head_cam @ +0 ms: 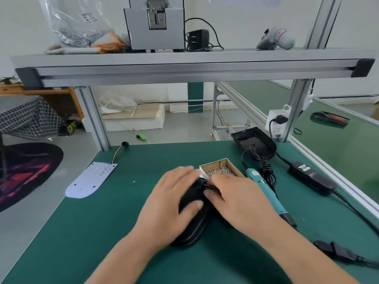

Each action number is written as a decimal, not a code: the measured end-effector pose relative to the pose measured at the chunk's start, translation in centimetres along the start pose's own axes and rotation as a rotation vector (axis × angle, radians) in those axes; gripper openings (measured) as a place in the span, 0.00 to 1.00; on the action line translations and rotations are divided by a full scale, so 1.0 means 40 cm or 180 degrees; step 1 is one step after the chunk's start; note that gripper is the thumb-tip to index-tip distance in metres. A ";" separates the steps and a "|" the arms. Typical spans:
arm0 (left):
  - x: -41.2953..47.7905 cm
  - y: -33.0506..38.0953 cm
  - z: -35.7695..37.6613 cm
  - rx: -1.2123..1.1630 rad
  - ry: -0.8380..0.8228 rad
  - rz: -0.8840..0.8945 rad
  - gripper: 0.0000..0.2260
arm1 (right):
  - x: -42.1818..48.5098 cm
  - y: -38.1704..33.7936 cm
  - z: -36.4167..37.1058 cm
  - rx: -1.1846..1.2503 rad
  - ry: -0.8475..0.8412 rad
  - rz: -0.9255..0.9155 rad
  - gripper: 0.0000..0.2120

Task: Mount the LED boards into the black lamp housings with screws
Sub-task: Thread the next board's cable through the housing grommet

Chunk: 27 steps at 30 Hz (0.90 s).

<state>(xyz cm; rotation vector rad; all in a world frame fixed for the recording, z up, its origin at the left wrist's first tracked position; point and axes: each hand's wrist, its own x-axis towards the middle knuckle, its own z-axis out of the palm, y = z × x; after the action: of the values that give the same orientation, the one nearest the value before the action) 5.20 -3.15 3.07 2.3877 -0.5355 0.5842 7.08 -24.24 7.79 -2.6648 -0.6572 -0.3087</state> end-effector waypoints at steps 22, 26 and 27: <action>0.050 0.032 0.034 0.0352 -0.0117 -0.0587 0.14 | -0.003 -0.034 0.034 0.1735 0.0470 0.0205 0.17; 0.050 0.038 0.030 0.0306 -0.0202 -0.0525 0.15 | -0.003 -0.037 0.027 0.1814 0.0412 0.0152 0.16; 0.050 0.042 0.027 0.0286 -0.0198 -0.0517 0.16 | -0.004 -0.037 0.025 0.1845 0.0403 0.0132 0.16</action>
<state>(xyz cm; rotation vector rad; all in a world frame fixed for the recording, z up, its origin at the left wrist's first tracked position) 6.29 -5.52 4.13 2.5120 -0.3435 0.4725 6.35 -22.69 7.29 -2.0848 -0.5485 -0.2291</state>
